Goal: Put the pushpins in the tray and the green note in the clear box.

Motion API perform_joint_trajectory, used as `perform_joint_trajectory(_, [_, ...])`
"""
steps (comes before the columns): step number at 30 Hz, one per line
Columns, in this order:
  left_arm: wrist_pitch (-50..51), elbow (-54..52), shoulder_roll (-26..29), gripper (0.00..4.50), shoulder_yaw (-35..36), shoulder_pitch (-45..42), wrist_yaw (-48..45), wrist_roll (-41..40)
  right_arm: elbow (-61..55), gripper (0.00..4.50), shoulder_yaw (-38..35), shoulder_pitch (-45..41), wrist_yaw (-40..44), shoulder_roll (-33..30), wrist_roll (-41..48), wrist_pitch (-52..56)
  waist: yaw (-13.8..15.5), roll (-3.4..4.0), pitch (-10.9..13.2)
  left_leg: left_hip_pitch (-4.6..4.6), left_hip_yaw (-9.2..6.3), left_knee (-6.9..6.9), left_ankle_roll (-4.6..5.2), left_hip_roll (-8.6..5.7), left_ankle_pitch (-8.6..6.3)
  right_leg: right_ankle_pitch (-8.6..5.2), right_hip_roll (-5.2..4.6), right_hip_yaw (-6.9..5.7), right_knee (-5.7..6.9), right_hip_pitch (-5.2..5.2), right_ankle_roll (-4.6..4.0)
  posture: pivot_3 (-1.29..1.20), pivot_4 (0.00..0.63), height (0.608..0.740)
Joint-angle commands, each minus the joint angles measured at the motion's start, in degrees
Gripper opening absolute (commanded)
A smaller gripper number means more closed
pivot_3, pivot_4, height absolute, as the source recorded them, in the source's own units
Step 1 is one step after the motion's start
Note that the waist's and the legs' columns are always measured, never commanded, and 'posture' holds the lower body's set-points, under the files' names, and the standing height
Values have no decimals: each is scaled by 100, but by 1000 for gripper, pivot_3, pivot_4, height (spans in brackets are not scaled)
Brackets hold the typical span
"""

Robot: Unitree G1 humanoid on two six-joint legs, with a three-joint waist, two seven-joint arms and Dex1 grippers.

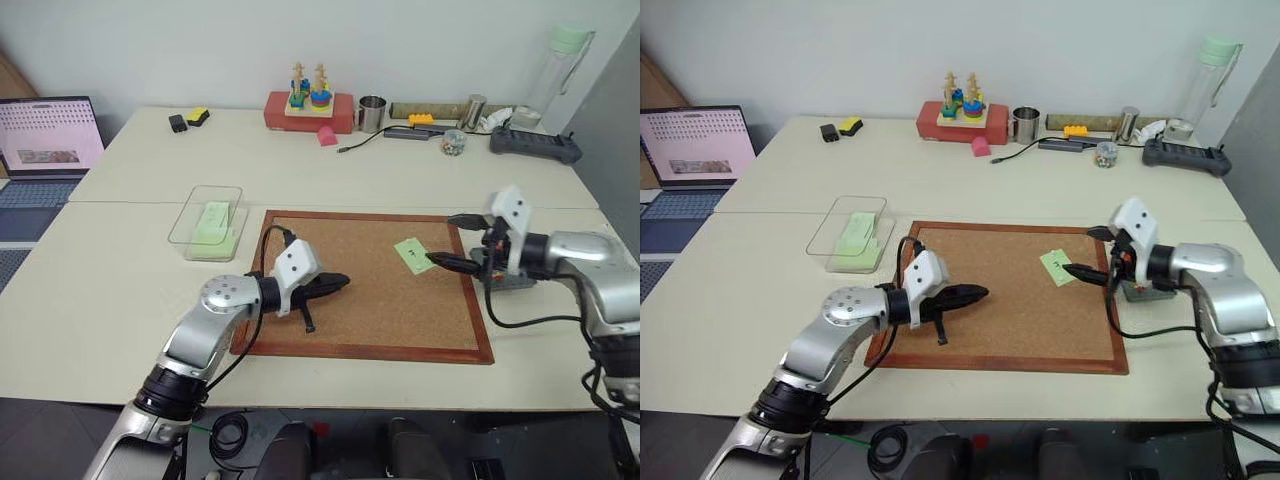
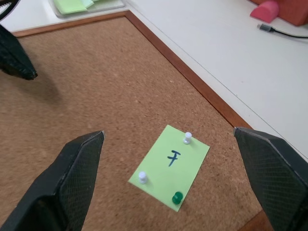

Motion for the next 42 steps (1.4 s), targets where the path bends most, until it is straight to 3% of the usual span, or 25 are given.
perform_joint_trajectory(1, [-388,371,-149,14,-63,-154,34,246,934,4500,323,-581,-117,323,-537,-561,-2,0,0,1,3,1,0,0,0,0,0,1,1,1,0,0,150,740])
perform_joint_trajectory(11, [-456,484,-272,14,-2,-157,96,408,2864,4500,449,-1308,-62,941,-1044,-1676,-28,0,0,0,0,0,-1,-1,0,2,0,0,6,-2,0,0,150,740])
perform_joint_trajectory(15, [-447,465,-279,0,-21,-158,110,423,3253,3945,366,-1471,-101,1101,-1029,-1838,-73,0,0,1,-3,0,-1,-1,0,2,0,1,8,-3,0,0,150,740])
perform_joint_trajectory(20, [-434,447,-294,0,-20,-147,119,448,3682,2622,348,-1632,-130,1244,-1076,-2062,-125,1,0,3,-6,0,-1,-1,0,2,0,2,10,-3,0,0,150,740])
perform_joint_trajectory(27, [-405,394,-271,0,3,-86,110,462,4116,1312,320,-1810,-158,1440,-1143,-2211,-136,1,0,4,-8,0,-1,-1,0,3,0,3,13,-3,0,0,150,740])
perform_joint_trajectory(32, [-386,371,-257,0,16,-54,121,464,4345,60,374,-1870,-128,1531,-1295,-2321,-142,1,0,6,-12,0,-1,-1,1,3,0,4,15,-4,-1,0,150,740])
perform_joint_trajectory(42, [-341,317,-175,0,11,54,143,517,4222,17,143,-1919,147,1533,-1036,-2138,-142,2,0,7,-12,0,-1,-1,0,3,0,5,16,-3,0,0,150,740])
